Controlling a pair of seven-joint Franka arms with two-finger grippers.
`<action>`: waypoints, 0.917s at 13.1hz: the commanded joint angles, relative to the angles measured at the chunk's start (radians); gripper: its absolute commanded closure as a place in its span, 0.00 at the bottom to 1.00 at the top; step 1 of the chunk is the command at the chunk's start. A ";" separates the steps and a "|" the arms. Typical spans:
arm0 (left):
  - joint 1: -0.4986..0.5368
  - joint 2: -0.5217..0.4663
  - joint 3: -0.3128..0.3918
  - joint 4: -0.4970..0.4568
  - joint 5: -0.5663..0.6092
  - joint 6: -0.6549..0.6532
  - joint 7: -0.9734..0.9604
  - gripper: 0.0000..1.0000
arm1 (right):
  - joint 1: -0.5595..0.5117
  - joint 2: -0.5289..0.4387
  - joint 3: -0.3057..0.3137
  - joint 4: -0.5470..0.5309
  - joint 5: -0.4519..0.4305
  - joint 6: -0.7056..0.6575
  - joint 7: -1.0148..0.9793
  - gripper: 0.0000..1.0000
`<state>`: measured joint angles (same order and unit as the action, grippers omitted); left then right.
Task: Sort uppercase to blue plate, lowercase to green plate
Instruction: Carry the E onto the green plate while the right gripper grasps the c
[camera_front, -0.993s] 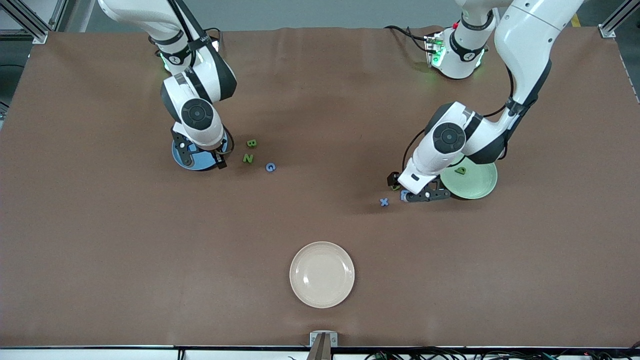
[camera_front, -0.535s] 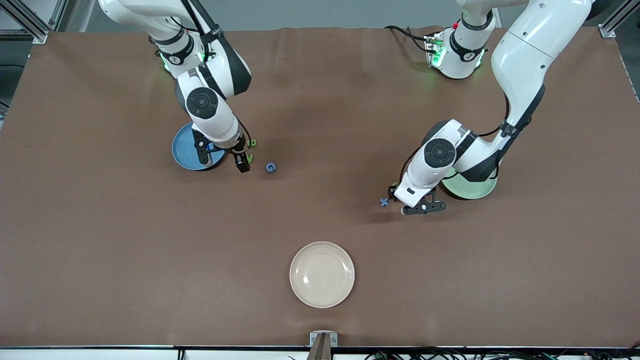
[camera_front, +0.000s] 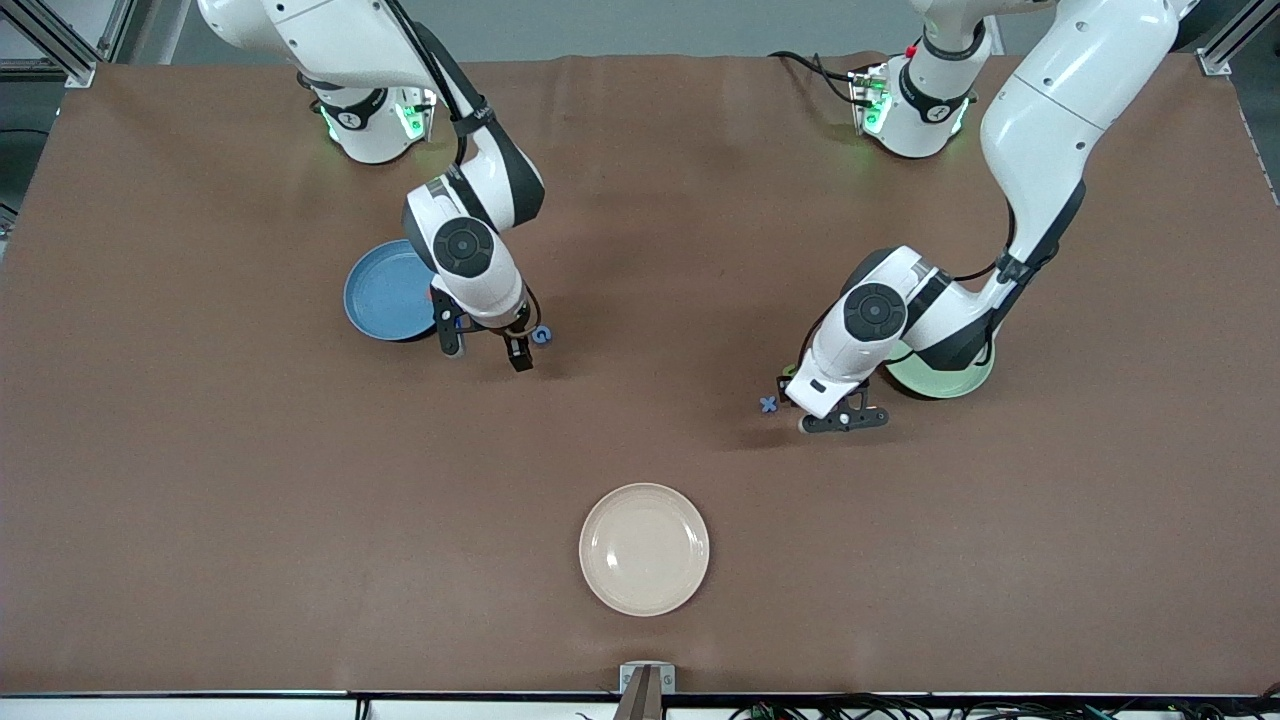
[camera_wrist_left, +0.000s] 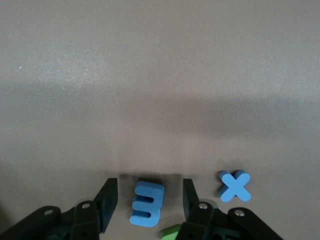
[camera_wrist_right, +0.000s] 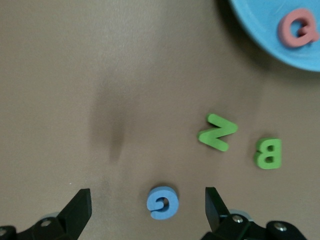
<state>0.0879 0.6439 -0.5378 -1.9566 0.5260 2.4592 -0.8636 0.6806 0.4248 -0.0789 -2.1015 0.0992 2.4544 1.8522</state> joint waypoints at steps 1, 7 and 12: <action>0.000 0.005 -0.002 0.008 0.026 -0.011 -0.017 0.46 | 0.023 0.023 -0.004 0.011 0.017 0.015 0.030 0.00; 0.000 0.003 -0.004 -0.008 0.026 -0.013 -0.017 0.53 | 0.050 0.069 -0.004 0.009 0.017 0.066 0.067 0.06; 0.006 0.000 -0.004 -0.016 0.026 -0.013 -0.020 0.83 | 0.069 0.077 -0.004 0.000 0.017 0.071 0.070 0.13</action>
<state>0.0872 0.6471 -0.5408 -1.9654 0.5277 2.4546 -0.8636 0.7358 0.4973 -0.0781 -2.1006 0.1000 2.5162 1.9076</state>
